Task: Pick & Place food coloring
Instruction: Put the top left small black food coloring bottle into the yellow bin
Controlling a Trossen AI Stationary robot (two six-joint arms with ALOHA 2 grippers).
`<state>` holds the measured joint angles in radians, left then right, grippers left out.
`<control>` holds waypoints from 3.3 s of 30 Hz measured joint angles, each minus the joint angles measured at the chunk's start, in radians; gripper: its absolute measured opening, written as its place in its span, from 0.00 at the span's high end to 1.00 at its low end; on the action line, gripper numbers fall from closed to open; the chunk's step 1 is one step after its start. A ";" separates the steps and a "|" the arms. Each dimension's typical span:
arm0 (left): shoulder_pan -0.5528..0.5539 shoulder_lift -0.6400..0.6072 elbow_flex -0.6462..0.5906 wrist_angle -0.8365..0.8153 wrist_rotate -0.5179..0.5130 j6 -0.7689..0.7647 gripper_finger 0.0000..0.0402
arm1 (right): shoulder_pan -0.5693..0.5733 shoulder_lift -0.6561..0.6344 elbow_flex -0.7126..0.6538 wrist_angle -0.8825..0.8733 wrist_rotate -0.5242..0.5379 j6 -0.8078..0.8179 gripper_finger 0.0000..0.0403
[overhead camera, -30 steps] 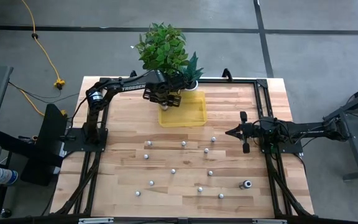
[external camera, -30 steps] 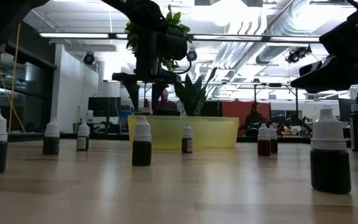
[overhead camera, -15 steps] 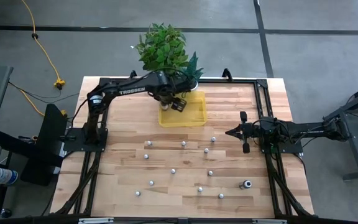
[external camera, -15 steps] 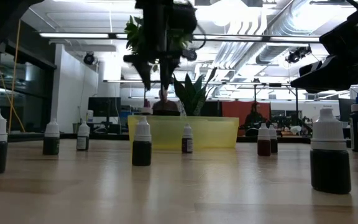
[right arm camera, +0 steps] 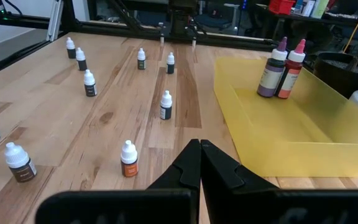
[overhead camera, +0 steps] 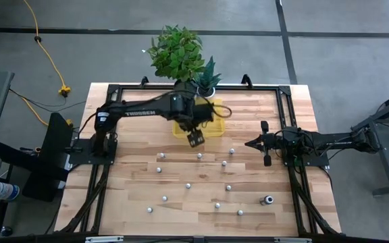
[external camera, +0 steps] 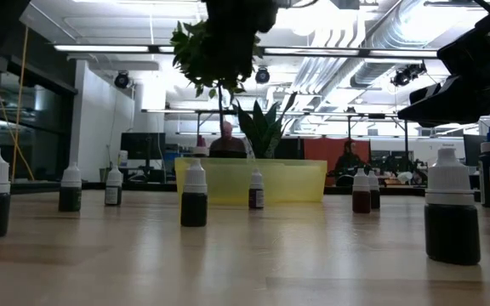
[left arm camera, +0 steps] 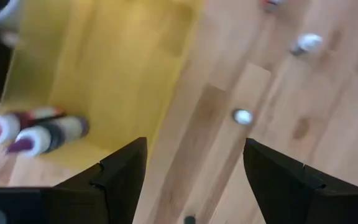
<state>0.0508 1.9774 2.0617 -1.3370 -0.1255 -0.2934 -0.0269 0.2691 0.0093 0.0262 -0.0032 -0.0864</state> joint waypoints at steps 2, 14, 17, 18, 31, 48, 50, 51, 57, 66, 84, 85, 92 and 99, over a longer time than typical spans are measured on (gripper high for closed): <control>-0.031 0.000 0.000 0.015 0.020 0.045 0.36 | 0.000 0.000 0.000 0.000 0.000 0.000 1.00; -0.209 0.000 -0.011 -0.037 0.059 0.064 0.36 | 0.000 0.000 0.000 0.000 0.000 0.000 1.00; -0.237 0.000 -0.011 -0.070 0.044 -0.031 0.36 | 0.000 0.000 0.000 0.000 0.000 0.000 1.00; -0.245 0.000 -0.011 -0.080 0.032 -0.070 0.36 | 0.000 0.000 0.000 0.000 0.000 0.000 1.00; -0.282 -0.160 -0.369 0.092 0.041 -0.276 0.36 | 0.000 0.000 0.000 0.002 0.001 0.000 1.00; -0.206 -0.460 -0.828 0.240 0.003 -0.661 0.36 | 0.000 0.000 0.000 0.004 0.001 0.000 1.00; -0.203 -0.483 -0.876 0.254 -0.005 -0.693 0.36 | 0.000 0.000 0.000 0.004 0.001 0.000 1.00; -0.199 -0.489 -0.895 0.254 -0.010 -0.707 0.36 | 0.000 0.000 0.000 0.004 0.001 0.000 1.00; -0.175 -0.489 -0.962 0.326 0.041 -0.729 0.36 | 0.000 0.000 0.000 0.004 0.001 0.000 1.00; -0.175 -0.437 -1.026 0.459 0.082 -0.675 0.36 | 0.000 0.000 0.000 0.004 0.000 0.000 1.00; -0.139 -0.373 -1.028 0.456 0.014 -0.627 0.38 | 0.000 0.006 0.000 0.001 -0.001 0.000 1.00; -0.138 -0.373 -1.028 0.457 0.014 -0.627 0.40 | 0.000 0.006 0.000 0.001 -0.001 0.000 1.00; -0.130 -0.373 -1.028 0.459 0.066 -0.593 0.53 | 0.000 0.006 0.000 0.001 0.000 0.000 1.00; -0.130 -0.373 -1.028 0.456 0.068 -0.591 0.58 | 0.000 0.006 0.000 0.001 0.000 0.000 1.00</control>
<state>-0.0788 1.6039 1.0336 -0.8810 -0.0578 -0.8839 -0.0269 0.2749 0.0093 0.0273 -0.0032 -0.0868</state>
